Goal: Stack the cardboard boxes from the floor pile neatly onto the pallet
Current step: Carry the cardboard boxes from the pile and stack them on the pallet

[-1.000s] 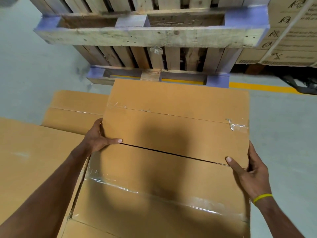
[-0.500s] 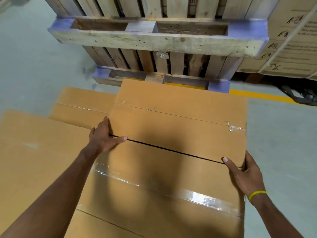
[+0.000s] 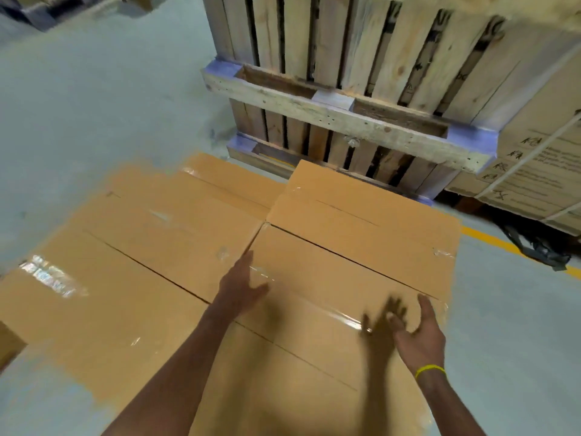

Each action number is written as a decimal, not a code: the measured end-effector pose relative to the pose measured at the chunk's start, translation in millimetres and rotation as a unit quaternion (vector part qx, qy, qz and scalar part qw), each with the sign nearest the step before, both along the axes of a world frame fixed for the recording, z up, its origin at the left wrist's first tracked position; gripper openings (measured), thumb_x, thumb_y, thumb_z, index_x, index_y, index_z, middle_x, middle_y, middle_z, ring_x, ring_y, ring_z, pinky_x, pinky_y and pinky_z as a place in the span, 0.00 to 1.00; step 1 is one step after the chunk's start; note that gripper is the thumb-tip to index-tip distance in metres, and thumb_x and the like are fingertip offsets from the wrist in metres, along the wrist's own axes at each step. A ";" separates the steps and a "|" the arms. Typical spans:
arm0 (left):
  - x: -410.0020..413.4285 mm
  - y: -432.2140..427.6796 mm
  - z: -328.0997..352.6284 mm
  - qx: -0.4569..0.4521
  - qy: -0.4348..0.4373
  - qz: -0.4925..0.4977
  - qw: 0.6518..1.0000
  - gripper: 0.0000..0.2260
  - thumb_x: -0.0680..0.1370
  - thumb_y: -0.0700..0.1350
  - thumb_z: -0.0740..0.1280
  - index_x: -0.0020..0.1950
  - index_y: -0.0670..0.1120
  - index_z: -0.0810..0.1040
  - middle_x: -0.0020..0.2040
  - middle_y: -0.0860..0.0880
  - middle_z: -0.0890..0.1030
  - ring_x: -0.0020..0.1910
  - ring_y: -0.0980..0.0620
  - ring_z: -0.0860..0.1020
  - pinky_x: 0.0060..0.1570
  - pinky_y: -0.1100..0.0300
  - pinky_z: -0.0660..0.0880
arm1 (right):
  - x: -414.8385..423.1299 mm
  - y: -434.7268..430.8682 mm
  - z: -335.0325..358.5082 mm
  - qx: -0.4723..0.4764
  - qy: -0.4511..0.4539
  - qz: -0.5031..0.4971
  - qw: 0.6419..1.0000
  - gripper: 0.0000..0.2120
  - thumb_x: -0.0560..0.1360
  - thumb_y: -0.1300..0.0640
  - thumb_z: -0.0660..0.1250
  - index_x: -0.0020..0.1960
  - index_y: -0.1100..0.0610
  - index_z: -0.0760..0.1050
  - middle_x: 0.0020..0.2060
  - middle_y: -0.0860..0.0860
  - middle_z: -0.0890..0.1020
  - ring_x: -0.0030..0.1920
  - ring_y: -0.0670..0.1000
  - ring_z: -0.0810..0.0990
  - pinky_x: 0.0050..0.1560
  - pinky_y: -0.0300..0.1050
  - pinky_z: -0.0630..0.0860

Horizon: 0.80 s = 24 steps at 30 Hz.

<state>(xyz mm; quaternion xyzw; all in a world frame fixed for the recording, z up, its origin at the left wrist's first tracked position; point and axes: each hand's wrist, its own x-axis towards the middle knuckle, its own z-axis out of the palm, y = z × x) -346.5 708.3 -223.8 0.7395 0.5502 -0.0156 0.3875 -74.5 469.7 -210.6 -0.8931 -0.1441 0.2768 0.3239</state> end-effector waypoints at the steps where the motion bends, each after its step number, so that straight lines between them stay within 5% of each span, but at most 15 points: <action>1: -9.7 -5.5 10.0 -0.013 -0.007 0.002 1.000 0.44 0.76 0.53 0.77 0.84 0.43 0.57 0.82 0.45 0.64 0.80 0.46 0.64 0.77 0.49 0.63 | -19.1 2.9 12.0 0.007 -0.004 0.014 1.000 0.37 0.73 0.55 0.76 0.78 0.54 0.64 0.76 0.54 0.69 0.72 0.61 0.71 0.73 0.57 0.66; 5: -67.3 -38.1 46.1 -0.071 -0.058 0.035 0.995 0.43 0.73 0.54 0.77 0.82 0.43 0.61 0.80 0.42 0.66 0.78 0.43 0.67 0.75 0.44 0.67 | -106.5 4.1 66.2 0.023 0.014 0.060 0.998 0.35 0.75 0.57 0.75 0.78 0.56 0.64 0.78 0.52 0.65 0.78 0.54 0.63 0.77 0.49 0.60; 19: -289.4 -153.2 99.0 -0.112 -0.055 0.107 0.986 0.31 0.76 0.46 0.78 0.76 0.42 0.71 0.74 0.42 0.75 0.73 0.44 0.74 0.69 0.53 0.72 | -345.2 -48.3 144.0 -0.024 0.083 0.181 0.980 0.30 0.76 0.54 0.73 0.75 0.53 0.68 0.74 0.53 0.72 0.73 0.58 0.69 0.71 0.45 0.66; 24: -375.0 -185.4 114.8 -0.121 -0.064 0.104 0.985 0.33 0.78 0.43 0.76 0.79 0.40 0.67 0.75 0.43 0.72 0.67 0.50 0.74 0.51 0.67 0.72 | -423.6 -65.5 149.0 -0.029 0.083 0.208 0.974 0.30 0.77 0.53 0.71 0.76 0.52 0.67 0.72 0.58 0.74 0.70 0.60 0.73 0.68 0.48 0.70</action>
